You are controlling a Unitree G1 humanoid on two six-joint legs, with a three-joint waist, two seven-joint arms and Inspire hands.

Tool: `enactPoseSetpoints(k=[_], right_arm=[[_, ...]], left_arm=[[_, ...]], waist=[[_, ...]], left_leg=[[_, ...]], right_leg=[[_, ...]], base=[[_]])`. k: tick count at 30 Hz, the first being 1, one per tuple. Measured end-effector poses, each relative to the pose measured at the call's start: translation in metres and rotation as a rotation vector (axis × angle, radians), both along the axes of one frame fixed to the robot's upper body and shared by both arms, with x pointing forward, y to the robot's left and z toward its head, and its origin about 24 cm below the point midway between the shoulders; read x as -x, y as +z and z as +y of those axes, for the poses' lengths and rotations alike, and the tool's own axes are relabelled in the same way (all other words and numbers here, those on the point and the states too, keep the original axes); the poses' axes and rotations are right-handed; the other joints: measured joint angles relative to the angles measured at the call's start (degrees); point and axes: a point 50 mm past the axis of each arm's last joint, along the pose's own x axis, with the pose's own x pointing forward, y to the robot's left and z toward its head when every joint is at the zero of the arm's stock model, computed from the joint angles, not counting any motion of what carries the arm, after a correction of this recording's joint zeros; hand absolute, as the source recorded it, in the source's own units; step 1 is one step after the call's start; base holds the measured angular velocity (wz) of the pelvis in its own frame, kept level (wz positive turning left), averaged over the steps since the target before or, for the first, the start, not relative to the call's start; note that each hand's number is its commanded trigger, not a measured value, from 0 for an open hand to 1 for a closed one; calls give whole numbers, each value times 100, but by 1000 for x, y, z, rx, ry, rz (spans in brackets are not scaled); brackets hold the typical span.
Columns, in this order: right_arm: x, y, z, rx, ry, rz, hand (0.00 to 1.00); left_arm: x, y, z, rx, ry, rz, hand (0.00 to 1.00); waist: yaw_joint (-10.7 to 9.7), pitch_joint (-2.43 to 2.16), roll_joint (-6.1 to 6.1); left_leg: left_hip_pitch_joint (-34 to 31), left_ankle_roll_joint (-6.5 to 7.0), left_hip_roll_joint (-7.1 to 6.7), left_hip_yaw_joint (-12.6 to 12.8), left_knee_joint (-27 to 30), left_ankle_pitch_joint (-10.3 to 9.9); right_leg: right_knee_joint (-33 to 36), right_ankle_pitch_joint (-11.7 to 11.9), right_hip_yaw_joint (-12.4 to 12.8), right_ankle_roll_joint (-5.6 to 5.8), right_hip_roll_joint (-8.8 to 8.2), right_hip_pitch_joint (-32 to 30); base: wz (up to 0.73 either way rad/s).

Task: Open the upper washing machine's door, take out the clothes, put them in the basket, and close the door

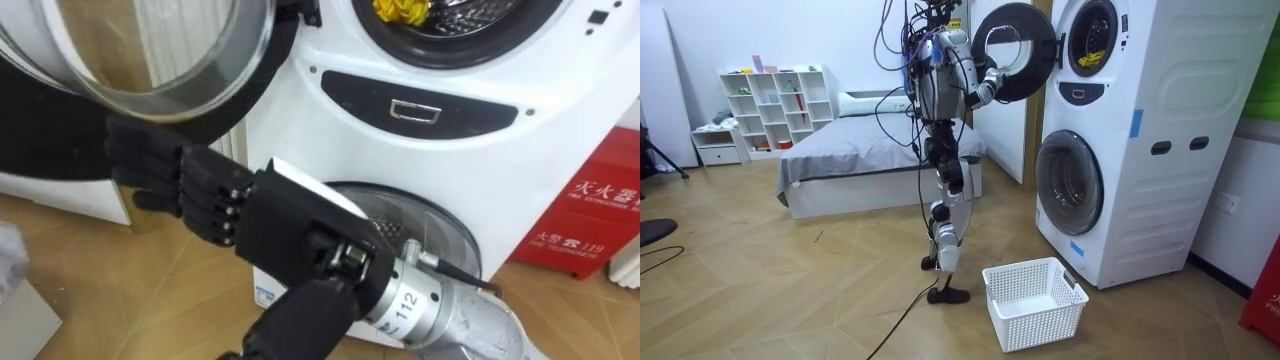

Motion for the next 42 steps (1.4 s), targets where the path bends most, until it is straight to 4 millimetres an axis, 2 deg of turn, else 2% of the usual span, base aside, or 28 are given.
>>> enactPoseSetpoints(k=[2, 5, 8, 10, 11, 13, 15, 19, 25, 37, 42], right_arm=[[-1, 3, -3, -9, -19, -11, 0], [-6, 9, -13, -10, -84, -35, 0], [-12, 19, -30, -20, -198, -67, 0], [-15, 26, -42, -38, -267, -90, 0], [-17, 27, -45, -42, -287, -92, 0], [-20, 30, -59, -45, -366, -102, 0], [-23, 34, -67, -52, -413, -112, 0], [-28, 39, -84, -83, -522, -123, 0], [-35, 40, -101, -102, -633, -112, 0], [-41, 34, -104, -89, -689, -76, 0], [-45, 27, -107, -36, -740, -82, 0]], left_arm=[[3, -1, 0, -1, 3, 7, 0], [11, -2, 1, 0, 14, 18, 0], [15, -2, 2, 0, 34, 22, 0], [19, -3, 3, 2, 51, 28, 0], [20, -3, 3, 3, 59, 29, 0], [24, -3, 3, 8, 83, 30, 0], [27, -4, 3, 12, 99, 32, 0], [28, -4, 1, 12, 102, 30, 0], [27, -5, -2, 13, 103, 15, 0], [33, -6, -2, 2, 132, 22, 0], [32, -5, 0, 0, 153, 19, 0]], waist=[[-22, -2, -1], [-166, -12, 0], [-274, -14, 11], [-443, -5, 66], [-476, -10, 81], [-581, -60, 151], [-621, -80, 180], [-775, -77, 200], [-801, -78, 141], [-752, -65, 115], [-600, -56, 75]], left_leg=[[7, 0, -1, 2, 4, 0], [12, 1, -6, -6, 33, 0], [50, 1, -3, 25, 35, 1], [85, 2, -3, 42, 32, 1], [99, 2, -3, 41, 32, 1], [180, 2, 0, 92, 6, 1], [246, 2, 5, 170, -37, 1], [288, 3, 8, 221, -74, 5], [318, 5, 8, 252, -54, 3], [325, 5, 8, 250, -89, 3], [334, 5, 9, 332, -129, 4]], right_leg=[[2, 0, 16, 0, 0, 0], [1, 1, 10, 0, -2, 20], [1, 1, 21, 0, -4, 24], [-1, 1, 41, 0, -5, 67], [-1, 1, 45, 0, -5, 86], [0, 1, 106, 0, -3, 120], [0, 1, 163, 1, 2, 136], [0, 1, 205, 1, 5, 142], [1, 1, 225, 1, 4, 167], [1, 1, 215, 1, 4, 146], [1, 1, 298, 1, 8, 98]], base=[[0], [2], [-6], [-3], [0], [-11], [-19], [-9], [-3], [0], [-9]])
